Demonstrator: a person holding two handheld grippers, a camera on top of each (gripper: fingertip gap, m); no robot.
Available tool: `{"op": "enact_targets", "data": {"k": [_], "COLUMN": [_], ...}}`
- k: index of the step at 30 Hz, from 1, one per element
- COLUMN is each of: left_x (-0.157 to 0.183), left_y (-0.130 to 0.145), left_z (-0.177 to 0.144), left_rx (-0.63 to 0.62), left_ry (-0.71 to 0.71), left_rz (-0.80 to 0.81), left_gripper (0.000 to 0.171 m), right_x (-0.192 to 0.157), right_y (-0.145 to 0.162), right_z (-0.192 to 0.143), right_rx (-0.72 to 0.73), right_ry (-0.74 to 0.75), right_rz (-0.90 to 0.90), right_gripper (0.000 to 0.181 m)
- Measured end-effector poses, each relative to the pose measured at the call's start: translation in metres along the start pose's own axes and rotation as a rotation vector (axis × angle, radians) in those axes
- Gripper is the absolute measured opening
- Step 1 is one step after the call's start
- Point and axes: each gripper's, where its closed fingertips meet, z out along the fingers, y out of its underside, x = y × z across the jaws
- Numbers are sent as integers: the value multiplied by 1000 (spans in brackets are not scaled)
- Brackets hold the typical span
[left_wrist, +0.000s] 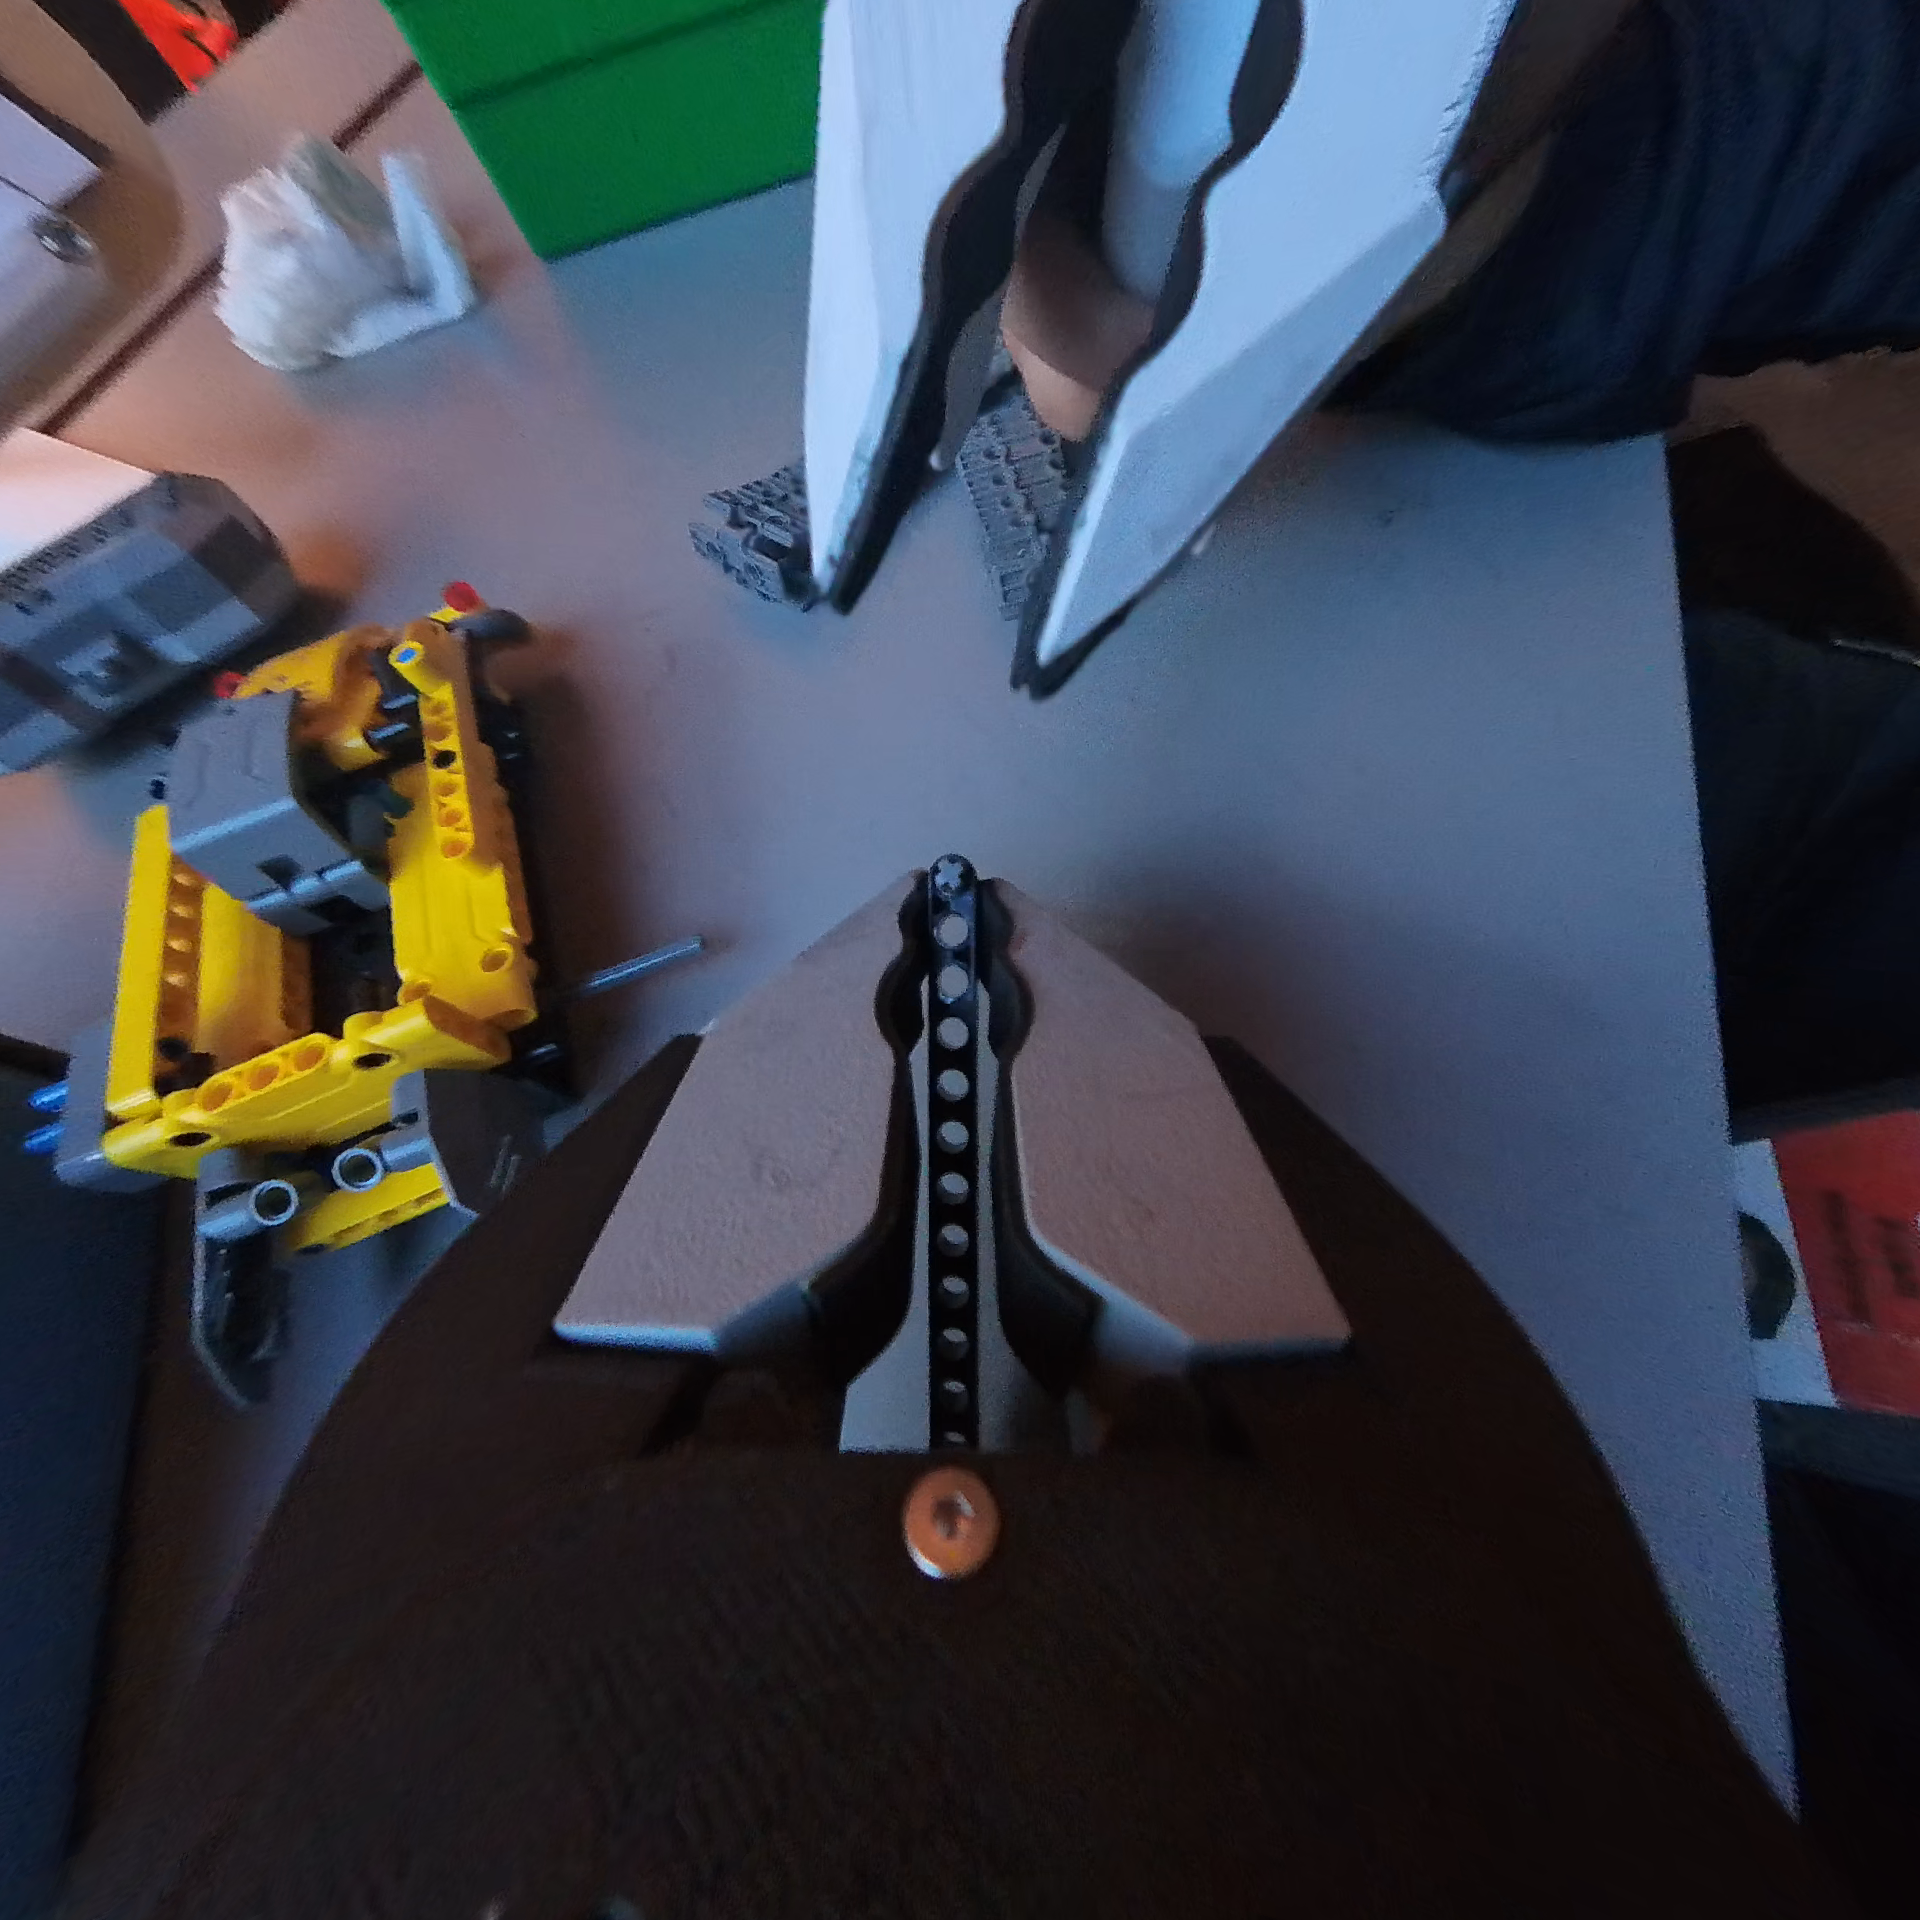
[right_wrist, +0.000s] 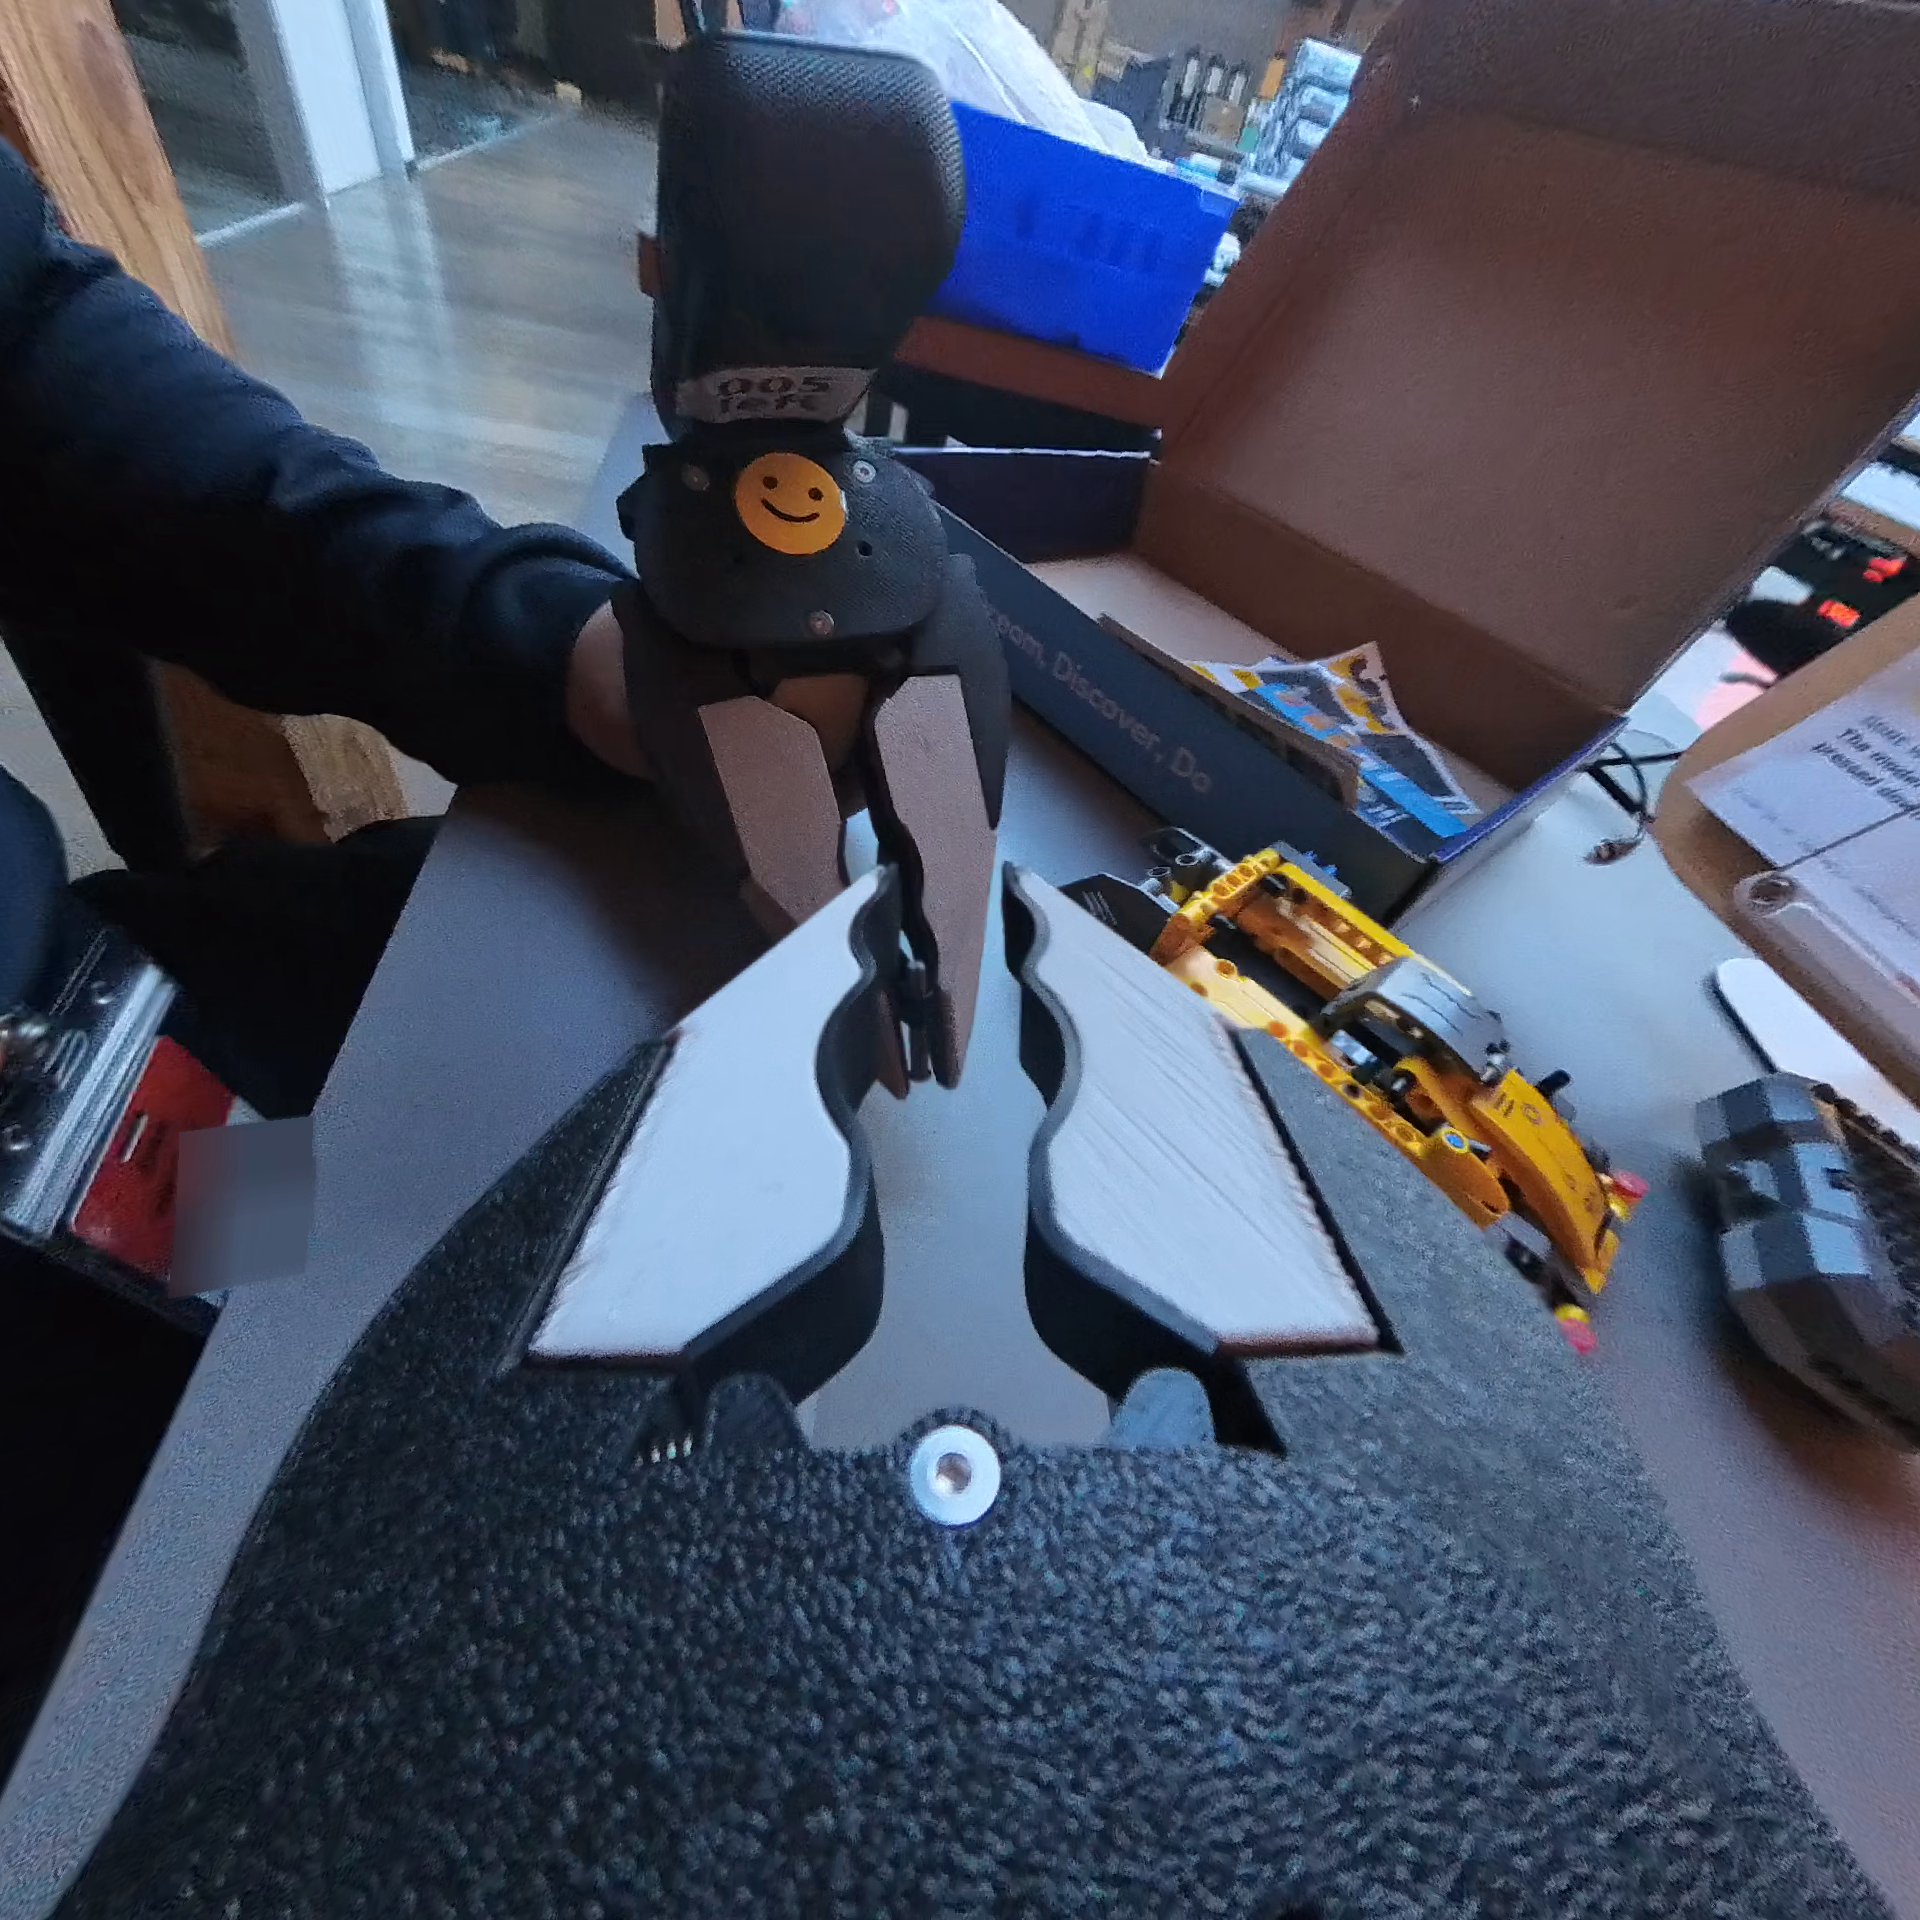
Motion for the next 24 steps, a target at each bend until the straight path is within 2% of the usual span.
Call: {"op": "enact_targets", "data": {"k": [3,7,13,24], "left_x": [-3,-11,-9,-5], "left_y": [-4,-1,3,-2], "left_z": [-3,-2,4,3], "left_rx": [29,8,-35,-6], "left_ry": [-56,-114,-115,-120], "left_rz": [34,18,48,98], "left_gripper": [5,5,5,5], "right_x": [4,1,10,4], "right_y": [-3,5,3,-4], "right_z": [-3,2,-4,-2], "right_rx": [33,-19,8,63], "right_ry": [11,-3,6,-25], "right_rz": [15,-1,93,101], "right_gripper": [16,31,30,29]}}
